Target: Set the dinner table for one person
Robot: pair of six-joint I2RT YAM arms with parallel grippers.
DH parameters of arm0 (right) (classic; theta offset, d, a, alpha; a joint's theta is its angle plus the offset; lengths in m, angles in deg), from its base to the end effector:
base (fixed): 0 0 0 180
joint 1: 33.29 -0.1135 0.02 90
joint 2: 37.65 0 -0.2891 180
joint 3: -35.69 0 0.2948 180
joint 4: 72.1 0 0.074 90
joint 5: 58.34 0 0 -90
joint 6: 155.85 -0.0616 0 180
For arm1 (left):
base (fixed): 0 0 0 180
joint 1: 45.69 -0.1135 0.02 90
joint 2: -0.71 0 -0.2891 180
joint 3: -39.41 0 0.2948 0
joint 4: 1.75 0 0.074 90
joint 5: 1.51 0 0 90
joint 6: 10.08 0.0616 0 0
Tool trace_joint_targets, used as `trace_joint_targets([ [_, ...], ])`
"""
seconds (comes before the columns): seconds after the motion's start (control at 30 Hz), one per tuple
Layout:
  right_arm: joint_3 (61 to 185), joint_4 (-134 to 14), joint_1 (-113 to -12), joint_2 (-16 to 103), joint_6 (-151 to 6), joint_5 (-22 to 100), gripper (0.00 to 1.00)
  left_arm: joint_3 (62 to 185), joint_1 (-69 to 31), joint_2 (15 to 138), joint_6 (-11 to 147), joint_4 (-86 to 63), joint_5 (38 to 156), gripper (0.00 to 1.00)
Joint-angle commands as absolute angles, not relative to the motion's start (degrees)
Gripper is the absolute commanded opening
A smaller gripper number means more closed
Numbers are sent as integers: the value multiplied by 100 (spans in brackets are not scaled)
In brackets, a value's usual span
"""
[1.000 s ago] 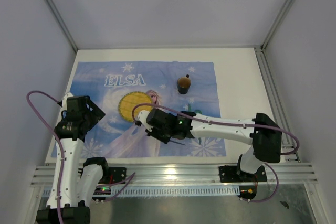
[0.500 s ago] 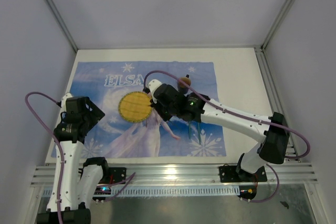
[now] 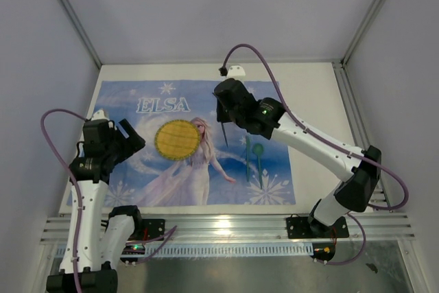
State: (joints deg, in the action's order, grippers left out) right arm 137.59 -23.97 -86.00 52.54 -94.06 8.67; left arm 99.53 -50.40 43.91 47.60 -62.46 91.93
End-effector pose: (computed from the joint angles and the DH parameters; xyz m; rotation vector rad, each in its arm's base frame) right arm 0.2704 0.3154 0.3848 -0.2417 2.1593 0.3738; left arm 0.1888 0.0118 0.3034 -0.7189 2.2417 -0.3083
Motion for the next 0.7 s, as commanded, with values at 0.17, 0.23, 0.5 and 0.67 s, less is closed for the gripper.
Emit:
trace_joint_targets([
  [0.17, 14402, -2124, -8418, 5621, -11216, -121, 5, 10284, -5026, 4352, 4241, -5112, 9226, 79],
  [0.23, 14691, -2063, -8383, 5841, -11270, -34, 5, 10274, -5026, 4264, 4169, -4621, 9742, 80],
  [0.5, 15667, -1887, -8057, 6570, -11253, 757, 6, 10643, -4817, 4624, 5459, -4135, 11405, 81],
  [0.67, 16722, -1370, -7926, 7307, -11041, 1292, 6, 10687, -4666, 4861, 5697, -4161, 12012, 80],
])
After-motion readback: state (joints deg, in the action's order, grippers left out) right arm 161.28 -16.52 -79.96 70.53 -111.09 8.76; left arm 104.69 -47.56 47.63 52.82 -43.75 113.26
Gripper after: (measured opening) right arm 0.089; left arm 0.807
